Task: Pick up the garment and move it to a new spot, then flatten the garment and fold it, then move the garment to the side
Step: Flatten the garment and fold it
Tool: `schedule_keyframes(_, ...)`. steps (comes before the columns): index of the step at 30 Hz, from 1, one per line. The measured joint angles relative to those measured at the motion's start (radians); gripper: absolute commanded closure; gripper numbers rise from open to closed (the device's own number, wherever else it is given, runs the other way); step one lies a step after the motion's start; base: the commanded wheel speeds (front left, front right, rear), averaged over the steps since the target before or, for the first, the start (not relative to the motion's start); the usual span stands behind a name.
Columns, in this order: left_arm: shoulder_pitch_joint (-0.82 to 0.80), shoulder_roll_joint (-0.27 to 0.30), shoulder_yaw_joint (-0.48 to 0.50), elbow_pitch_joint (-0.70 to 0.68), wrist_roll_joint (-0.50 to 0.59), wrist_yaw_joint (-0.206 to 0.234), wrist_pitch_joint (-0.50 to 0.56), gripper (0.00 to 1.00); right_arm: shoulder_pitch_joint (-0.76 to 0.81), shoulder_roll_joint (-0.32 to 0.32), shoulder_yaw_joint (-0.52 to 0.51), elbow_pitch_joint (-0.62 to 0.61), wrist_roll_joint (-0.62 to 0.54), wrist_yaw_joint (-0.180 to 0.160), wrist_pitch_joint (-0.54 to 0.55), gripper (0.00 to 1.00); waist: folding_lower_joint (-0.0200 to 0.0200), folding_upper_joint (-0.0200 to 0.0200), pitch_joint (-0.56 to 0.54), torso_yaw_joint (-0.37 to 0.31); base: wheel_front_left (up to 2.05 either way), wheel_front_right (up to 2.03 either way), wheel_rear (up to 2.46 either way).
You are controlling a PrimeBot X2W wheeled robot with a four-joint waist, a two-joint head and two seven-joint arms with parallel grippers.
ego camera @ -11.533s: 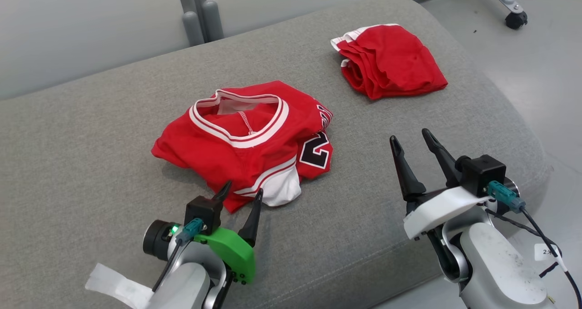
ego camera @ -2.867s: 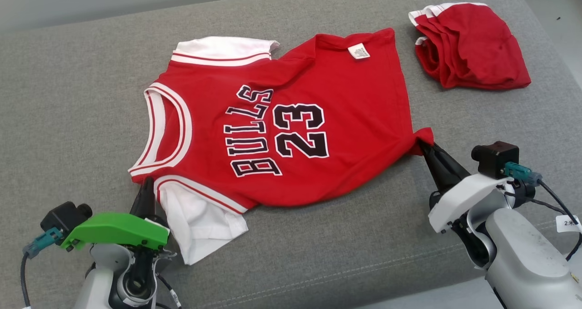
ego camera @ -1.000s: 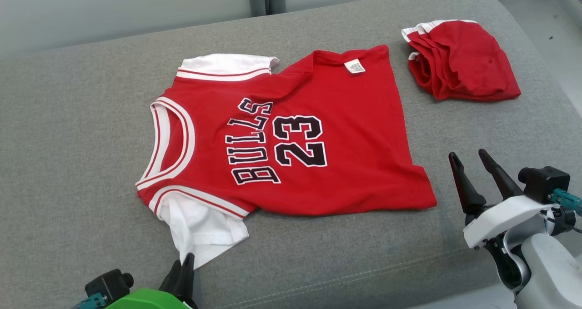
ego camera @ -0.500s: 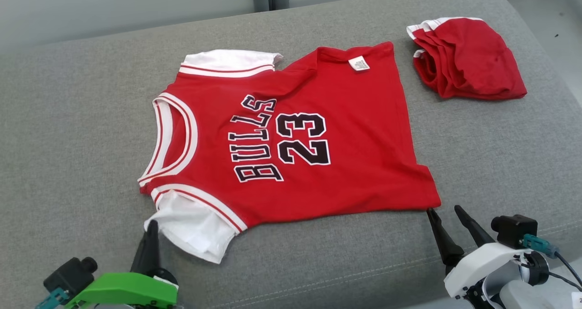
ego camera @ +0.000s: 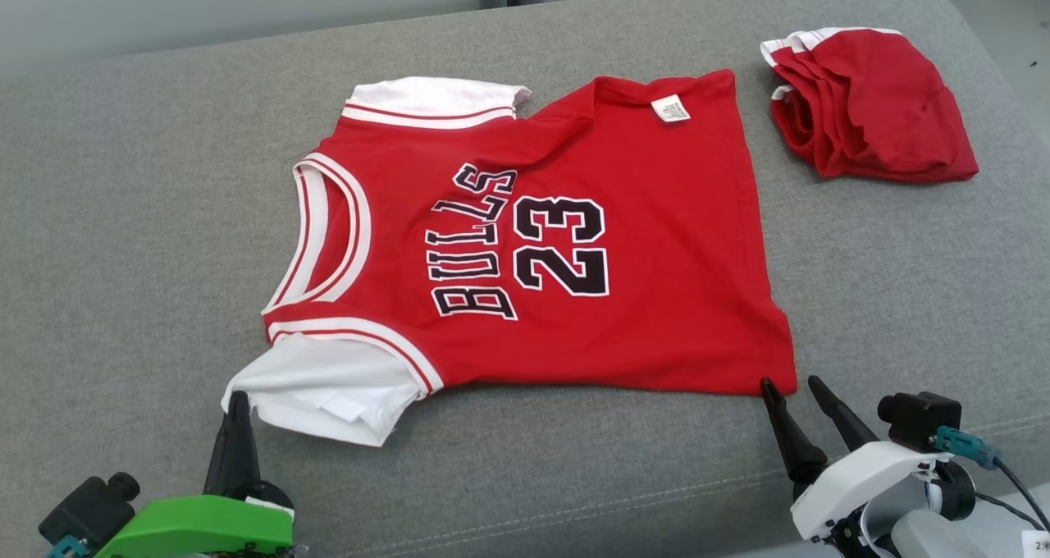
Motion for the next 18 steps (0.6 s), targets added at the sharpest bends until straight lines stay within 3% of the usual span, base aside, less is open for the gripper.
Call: schedule_keyframes(18, 0.009, 0.000, 0.007, -0.020, -0.005, 0.001, -0.011, 1.00, 0.001, -0.001, 0.041, 0.051, 0.024, 0.000, 0.000, 0.00, 0.0000, 0.0000, -0.004, 0.003, 0.00, 0.00, 0.00)
